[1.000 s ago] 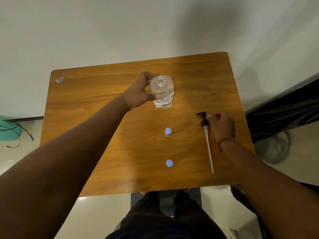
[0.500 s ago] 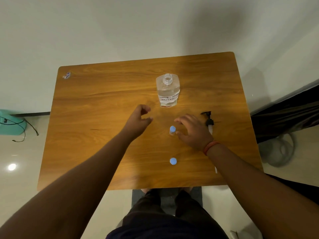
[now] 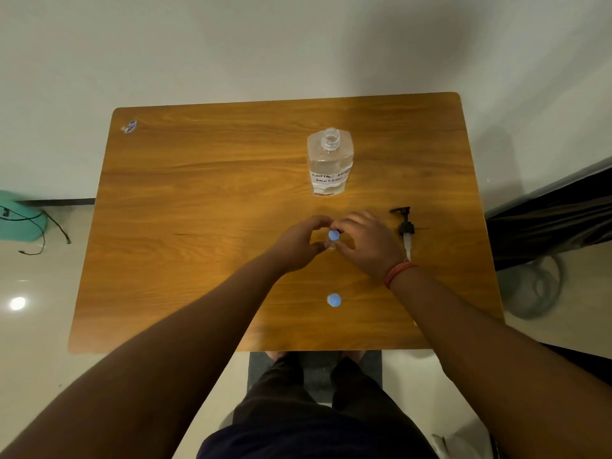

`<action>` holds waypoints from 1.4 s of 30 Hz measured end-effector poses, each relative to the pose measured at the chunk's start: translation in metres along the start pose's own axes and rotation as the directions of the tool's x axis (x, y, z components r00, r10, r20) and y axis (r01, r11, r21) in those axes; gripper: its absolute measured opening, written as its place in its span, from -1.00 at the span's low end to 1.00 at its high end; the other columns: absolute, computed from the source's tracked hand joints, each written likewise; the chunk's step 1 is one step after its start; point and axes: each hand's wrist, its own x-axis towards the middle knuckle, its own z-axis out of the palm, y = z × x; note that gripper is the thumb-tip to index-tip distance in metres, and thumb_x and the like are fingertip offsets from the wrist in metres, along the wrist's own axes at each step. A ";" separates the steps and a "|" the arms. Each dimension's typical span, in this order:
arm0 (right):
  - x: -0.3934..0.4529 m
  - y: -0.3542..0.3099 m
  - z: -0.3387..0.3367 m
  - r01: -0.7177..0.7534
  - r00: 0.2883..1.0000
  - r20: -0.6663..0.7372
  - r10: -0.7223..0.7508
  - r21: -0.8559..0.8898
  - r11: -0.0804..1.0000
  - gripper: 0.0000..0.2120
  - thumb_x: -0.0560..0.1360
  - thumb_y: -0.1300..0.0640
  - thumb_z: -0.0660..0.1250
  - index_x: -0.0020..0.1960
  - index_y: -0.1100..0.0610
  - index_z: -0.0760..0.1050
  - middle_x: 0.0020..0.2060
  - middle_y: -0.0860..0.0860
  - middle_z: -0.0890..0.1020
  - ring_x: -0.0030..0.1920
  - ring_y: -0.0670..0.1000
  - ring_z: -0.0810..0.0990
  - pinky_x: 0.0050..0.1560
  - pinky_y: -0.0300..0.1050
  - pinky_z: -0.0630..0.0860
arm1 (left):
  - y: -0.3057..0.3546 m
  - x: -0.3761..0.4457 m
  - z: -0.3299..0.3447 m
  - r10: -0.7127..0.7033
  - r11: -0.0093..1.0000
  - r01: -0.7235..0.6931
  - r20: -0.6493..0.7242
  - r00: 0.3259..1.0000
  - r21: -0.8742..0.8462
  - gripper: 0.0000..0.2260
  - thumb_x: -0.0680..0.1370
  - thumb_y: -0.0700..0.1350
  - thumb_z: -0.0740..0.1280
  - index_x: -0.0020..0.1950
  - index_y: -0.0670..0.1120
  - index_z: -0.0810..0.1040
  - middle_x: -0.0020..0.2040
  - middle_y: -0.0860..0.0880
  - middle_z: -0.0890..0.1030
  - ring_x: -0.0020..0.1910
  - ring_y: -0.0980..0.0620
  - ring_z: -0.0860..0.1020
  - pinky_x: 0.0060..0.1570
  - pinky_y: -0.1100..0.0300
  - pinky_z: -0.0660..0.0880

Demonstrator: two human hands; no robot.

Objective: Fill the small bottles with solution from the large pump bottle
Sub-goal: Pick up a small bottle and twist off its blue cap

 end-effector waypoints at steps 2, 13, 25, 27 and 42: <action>0.002 -0.001 -0.004 0.006 1.000 -0.029 -0.006 0.010 1.000 -0.70 0.49 -0.02 0.33 0.18 0.07 0.57 0.06 0.00 0.62 0.13 0.07 0.50 0.08 0.00 0.44 | 0.004 0.004 -0.001 0.024 1.000 -0.023 0.004 1.000 -0.017 -0.60 0.60 -0.21 0.40 0.44 -0.09 0.47 0.40 -0.04 0.55 0.45 0.01 0.44 0.39 0.00 0.43; 0.027 -0.011 -0.069 0.072 0.985 -0.163 -0.056 0.097 0.993 -0.61 0.43 -0.02 0.20 0.12 0.13 0.62 -0.01 0.01 0.65 0.05 0.05 0.54 0.08 -0.04 0.49 | 0.053 0.001 -0.038 0.144 0.962 -0.144 -0.018 0.989 -0.234 -0.83 0.64 -0.28 0.33 0.22 -0.14 0.59 0.01 0.09 0.68 -0.03 0.33 0.62 0.05 0.44 0.47; 0.061 -0.075 -0.216 0.239 0.906 -0.375 -0.194 0.078 0.968 -0.76 0.47 0.13 0.36 0.11 0.12 0.64 -0.04 0.02 0.69 -0.02 0.02 0.58 0.05 -0.02 0.55 | 0.174 -0.035 -0.129 0.260 0.909 -0.305 -0.186 0.948 -0.283 -0.79 0.65 -0.16 0.34 0.28 -0.13 0.58 0.12 -0.05 0.69 0.11 0.04 0.68 0.08 0.07 0.67; 0.064 -0.090 -0.240 0.280 0.878 -0.421 -0.229 0.062 0.958 -0.78 0.47 0.16 0.35 0.09 0.11 0.65 -0.06 0.00 0.69 -0.03 -0.01 0.58 0.05 -0.06 0.55 | 0.195 -0.044 -0.145 0.288 0.899 -0.345 -0.232 0.929 -0.270 -0.80 0.65 -0.17 0.35 0.27 -0.15 0.58 0.13 -0.09 0.69 0.11 0.00 0.68 0.02 0.06 0.68; 0.069 -0.215 -0.425 0.434 0.705 -0.617 -0.349 -0.014 0.901 -0.79 0.51 0.20 0.35 0.10 0.07 0.65 -0.01 -0.08 0.66 0.04 -0.09 0.58 0.15 -0.06 0.55 | 0.360 -0.144 -0.271 0.515 0.817 -0.573 -0.366 0.775 -0.064 -0.79 0.63 -0.16 0.37 0.24 -0.20 0.58 0.15 -0.20 0.65 0.12 -0.13 0.67 -0.01 -0.15 0.69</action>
